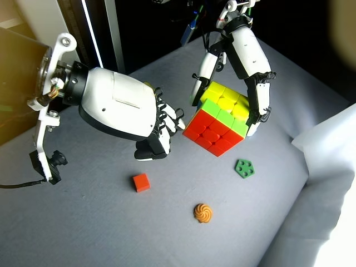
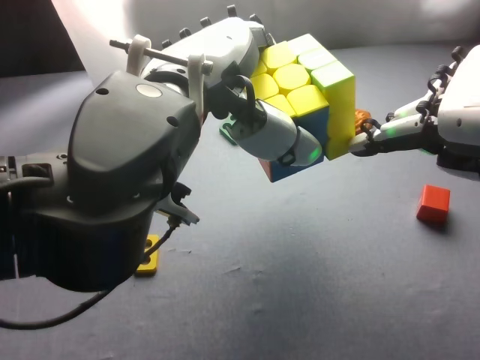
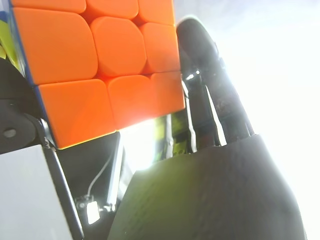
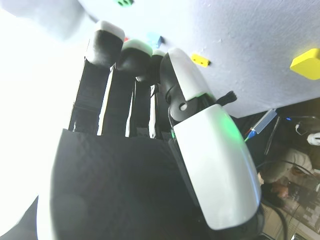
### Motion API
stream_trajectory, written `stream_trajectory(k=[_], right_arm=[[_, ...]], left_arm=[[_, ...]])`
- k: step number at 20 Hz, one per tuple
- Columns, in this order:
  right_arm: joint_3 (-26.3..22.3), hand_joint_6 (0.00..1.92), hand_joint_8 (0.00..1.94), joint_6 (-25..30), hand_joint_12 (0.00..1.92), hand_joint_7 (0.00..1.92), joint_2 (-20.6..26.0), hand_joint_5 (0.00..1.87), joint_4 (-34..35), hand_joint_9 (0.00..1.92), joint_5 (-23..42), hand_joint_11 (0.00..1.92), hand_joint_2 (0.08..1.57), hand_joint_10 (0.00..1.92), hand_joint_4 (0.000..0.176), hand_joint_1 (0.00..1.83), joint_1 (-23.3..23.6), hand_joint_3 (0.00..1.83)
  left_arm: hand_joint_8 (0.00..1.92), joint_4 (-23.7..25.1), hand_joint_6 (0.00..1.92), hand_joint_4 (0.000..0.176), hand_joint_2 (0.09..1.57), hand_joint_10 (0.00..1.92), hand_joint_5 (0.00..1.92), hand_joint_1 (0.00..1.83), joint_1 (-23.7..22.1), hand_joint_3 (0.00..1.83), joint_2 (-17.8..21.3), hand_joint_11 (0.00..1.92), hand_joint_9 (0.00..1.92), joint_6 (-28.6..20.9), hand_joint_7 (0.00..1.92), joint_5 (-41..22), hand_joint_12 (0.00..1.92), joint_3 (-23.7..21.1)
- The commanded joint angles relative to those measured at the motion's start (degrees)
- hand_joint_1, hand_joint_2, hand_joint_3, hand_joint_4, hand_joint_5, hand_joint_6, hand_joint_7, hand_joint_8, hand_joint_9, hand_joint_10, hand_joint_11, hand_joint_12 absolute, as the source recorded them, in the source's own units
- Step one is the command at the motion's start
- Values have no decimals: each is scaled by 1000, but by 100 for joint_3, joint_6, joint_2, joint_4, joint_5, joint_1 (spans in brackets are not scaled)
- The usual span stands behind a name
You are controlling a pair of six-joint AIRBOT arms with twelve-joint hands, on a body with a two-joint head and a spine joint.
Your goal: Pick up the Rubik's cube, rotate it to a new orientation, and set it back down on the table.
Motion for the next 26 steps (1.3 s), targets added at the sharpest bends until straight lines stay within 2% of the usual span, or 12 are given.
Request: stream_trajectory(k=[1, 3, 4, 7, 8, 11, 12, 13, 16, 17, 19, 26], right_arm=[[40, 8, 1835, -48, 1921, 496, -15, 296, 115, 793, -241, 834, 1404, 1921, 0, 1221, 49, 2], [43, 5, 1834, -48, 1921, 498, -21, 293, 115, 808, -259, 837, 1405, 1921, 0, 1221, 48, 2], [54, 2, 1824, -48, 1921, 501, -37, 285, 115, 785, -282, 801, 1403, 1921, 0, 1222, 44, 1], [89, 5, 1853, -47, 1921, 477, -74, 258, 115, 744, -302, 784, 1415, 1921, 0, 1211, 8, 6], [101, 8, 1843, -47, 1921, 484, -79, 276, 115, 750, -302, 793, 1412, 1921, 0, 1216, 7, 3], [111, 4, 1816, -42, 1921, 507, -80, 282, 115, 778, -173, 806, 1400, 1921, 0, 1226, 6, 0], [109, 6, 1808, -43, 1921, 512, -69, 290, 115, 780, 92, 799, 1396, 1921, 0, 1227, -10, 0], [102, 12, 1794, -44, 1921, 520, -53, 320, 115, 764, 265, 796, 1391, 1921, 0, 1232, -12, 0], [91, 3, 1808, -51, 1921, 512, 39, 299, 113, 782, 598, 818, 1395, 1921, 0, 1229, 17, 0], [91, 8, 1804, -51, 1921, 515, 61, 320, 113, 784, 613, 832, 1392, 1921, 0, 1231, 58, 0], [84, 6, 1793, -51, 1921, 520, 120, 337, 113, 765, 713, 799, 1389, 1921, 0, 1235, 174, 0], [78, 13, 1783, -50, 1921, 524, 286, 336, 113, 740, 734, 782, 1385, 1921, 0, 1237, 546, 0]], left_arm=[[1294, 529, 732, 0, 1126, 1147, 1065, 1245, -106, 0, -20, 550, 766, -154, 876, 217, 1466, -75], [1270, 527, 640, 0, 1111, 1115, 1112, 1250, -108, 0, -21, 572, 784, -154, 901, 217, 1467, -75], [1272, 526, 758, 0, 1148, 1379, 1021, 1338, -111, 0, -21, 544, 758, -154, 843, 217, 1464, -74], [1250, 525, 861, 0, 1157, 1439, 948, 1361, -117, 1, -20, 563, 771, -153, 853, 217, 1477, -74], [1320, 525, 695, 0, 1126, 1163, 1076, 1245, -118, 0, -20, 501, 752, -153, 873, 217, 1527, -75], [1328, 525, 635, 0, 1121, 1191, 1099, 1250, -124, 0, -20, 488, 738, -150, 878, 217, 1597, -73], [1283, 525, 745, 0, 1151, 1410, 1018, 1337, -124, 2, -19, 503, 733, -150, 848, 217, 1566, -74], [1295, 525, 752, 0, 1134, 1202, 1043, 1255, -124, 0, -9, 527, 745, -150, 876, 217, 1501, -78], [1311, 525, 826, 0, 1157, 1395, 970, 1360, -124, 1, -4, 576, 764, -148, 840, 217, 1416, -79], [1327, 525, 792, 0, 1142, 1184, 1023, 1259, -124, 0, -4, 556, 764, -148, 855, 217, 1430, -82], [1326, 525, 703, 0, 1127, 1069, 1072, 1244, -124, 0, -4, 587, 794, -144, 873, 217, 1397, -86], [1359, 525, 683, 0, 1131, 1167, 1073, 1247, -130, 1, -3, 495, 741, -144, 859, 216, 1579, -86]])
